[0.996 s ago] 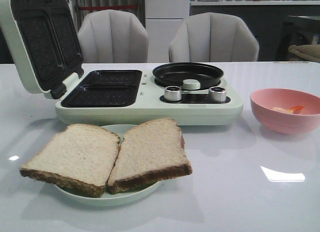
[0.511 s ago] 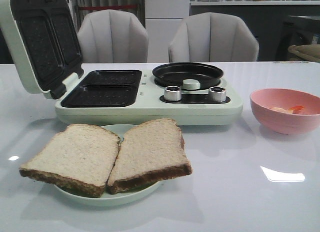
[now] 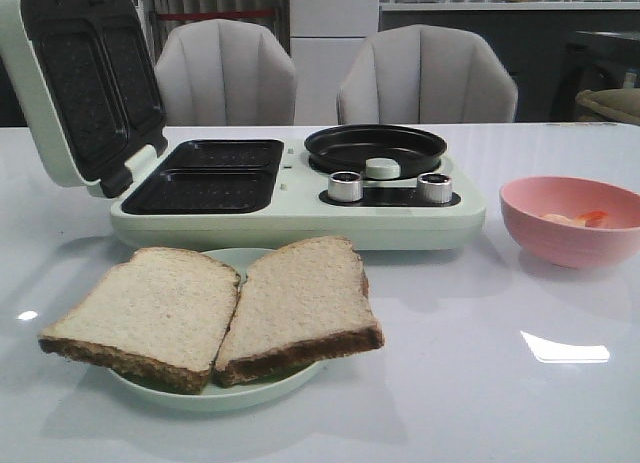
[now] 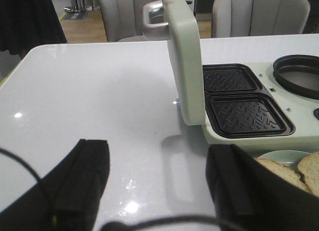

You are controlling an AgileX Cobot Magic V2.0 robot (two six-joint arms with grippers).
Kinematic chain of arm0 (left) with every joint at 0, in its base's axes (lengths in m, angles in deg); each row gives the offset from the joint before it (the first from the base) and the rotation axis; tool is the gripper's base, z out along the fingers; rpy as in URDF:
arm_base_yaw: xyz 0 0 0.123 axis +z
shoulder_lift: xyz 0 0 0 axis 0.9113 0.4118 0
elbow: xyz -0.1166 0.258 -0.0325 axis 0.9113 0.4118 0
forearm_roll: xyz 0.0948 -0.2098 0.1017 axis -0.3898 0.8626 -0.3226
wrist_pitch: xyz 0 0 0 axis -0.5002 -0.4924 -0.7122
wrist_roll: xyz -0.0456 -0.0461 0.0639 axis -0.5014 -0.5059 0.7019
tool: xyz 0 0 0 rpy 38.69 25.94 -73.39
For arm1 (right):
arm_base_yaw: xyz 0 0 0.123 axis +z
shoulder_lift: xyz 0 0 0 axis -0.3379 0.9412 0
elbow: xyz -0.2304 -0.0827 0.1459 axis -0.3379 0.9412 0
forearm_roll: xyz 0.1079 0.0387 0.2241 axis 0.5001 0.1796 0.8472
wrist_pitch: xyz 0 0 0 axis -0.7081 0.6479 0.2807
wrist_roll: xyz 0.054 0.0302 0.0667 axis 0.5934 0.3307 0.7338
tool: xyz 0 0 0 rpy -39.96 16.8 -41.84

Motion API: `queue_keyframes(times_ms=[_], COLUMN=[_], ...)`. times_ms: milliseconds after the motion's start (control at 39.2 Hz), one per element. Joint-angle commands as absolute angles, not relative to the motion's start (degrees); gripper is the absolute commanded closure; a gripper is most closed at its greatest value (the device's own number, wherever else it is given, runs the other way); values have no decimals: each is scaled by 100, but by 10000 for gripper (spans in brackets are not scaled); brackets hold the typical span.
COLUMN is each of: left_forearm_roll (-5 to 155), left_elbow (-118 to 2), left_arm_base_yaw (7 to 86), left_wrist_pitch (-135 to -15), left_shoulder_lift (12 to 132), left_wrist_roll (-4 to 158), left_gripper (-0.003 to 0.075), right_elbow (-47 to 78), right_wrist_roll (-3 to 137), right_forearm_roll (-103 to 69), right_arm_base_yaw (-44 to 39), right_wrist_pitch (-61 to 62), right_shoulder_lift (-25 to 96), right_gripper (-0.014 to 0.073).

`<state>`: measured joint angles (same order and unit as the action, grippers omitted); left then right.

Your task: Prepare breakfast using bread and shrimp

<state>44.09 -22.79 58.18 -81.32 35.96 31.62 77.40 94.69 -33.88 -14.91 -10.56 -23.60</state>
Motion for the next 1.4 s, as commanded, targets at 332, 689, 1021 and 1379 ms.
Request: queue_keyframes(times_ms=[332, 689, 1021, 1379], left_forearm_roll=[4262, 3129, 576, -670], left_elbow=[-2488, -2454, -2454, -2454], left_arm_base_yaw=[5781, 5749, 4769, 3185], left_wrist_pitch=[-7732, -7864, -7853, -8335], left_shoulder_lift=[3683, 3720, 4282, 5616], left_wrist_roll=[3106, 3106, 2852, 2852], left_gripper=[219, 220, 228, 228], right_elbow=[7650, 7650, 7650, 7650], right_wrist_roll=[9479, 9479, 9479, 9479], right_forearm_roll=[-3469, -3469, -3469, -3469], right_arm_base_yaw=[-1514, -1514, -1514, -1514], right_wrist_pitch=[-1567, -1567, -1567, -1567], right_shoulder_lift=[-2484, -2484, -2484, -2484], right_gripper=[449, 449, 449, 449])
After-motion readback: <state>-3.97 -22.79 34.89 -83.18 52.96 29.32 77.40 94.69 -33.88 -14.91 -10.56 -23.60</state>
